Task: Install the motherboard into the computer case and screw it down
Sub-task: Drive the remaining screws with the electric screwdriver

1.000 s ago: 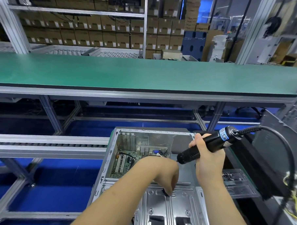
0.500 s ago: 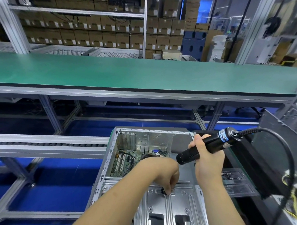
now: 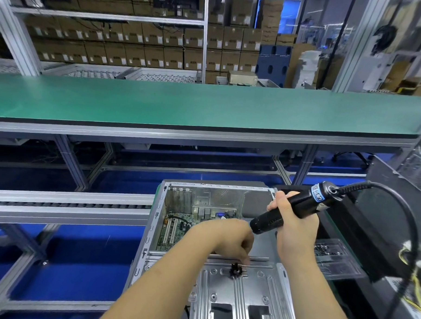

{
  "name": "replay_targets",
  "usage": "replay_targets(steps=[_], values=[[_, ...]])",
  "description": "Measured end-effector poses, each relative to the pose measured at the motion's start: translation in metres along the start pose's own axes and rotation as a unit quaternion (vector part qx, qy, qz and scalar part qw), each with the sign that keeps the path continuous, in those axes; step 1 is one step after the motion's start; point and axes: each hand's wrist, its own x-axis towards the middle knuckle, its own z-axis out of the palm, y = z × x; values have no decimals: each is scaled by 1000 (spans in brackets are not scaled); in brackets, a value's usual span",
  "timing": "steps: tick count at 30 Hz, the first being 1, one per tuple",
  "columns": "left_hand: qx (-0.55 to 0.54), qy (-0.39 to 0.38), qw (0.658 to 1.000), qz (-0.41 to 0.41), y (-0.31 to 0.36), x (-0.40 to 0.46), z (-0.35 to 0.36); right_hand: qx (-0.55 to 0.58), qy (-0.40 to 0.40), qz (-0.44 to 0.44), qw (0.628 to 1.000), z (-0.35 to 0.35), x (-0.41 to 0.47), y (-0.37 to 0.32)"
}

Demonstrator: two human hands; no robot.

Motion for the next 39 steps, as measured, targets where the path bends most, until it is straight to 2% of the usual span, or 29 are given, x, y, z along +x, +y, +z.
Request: replay_targets(steps=[4,7,11,15,20,26,39], values=[[-125,141,982,-18,-19,-1,-4,14,4,-5,1000,0,2,1],[-237,248,936,-85,-42,-1,2,21,9,-18,1000,2,6,-2],[-298,333,879,-168,-69,0,17,59,13,-35,998,8,12,-7],[-324,360,849,-212,-89,5,29,113,11,-33,993,20,20,-10],[-395,390,803,-217,-107,10,43,152,-6,-16,988,35,25,-13],[-383,400,805,-214,-113,16,49,148,-35,-13,988,48,26,-16],[-370,417,801,-218,-116,19,51,117,-44,-41,991,54,25,-19]])
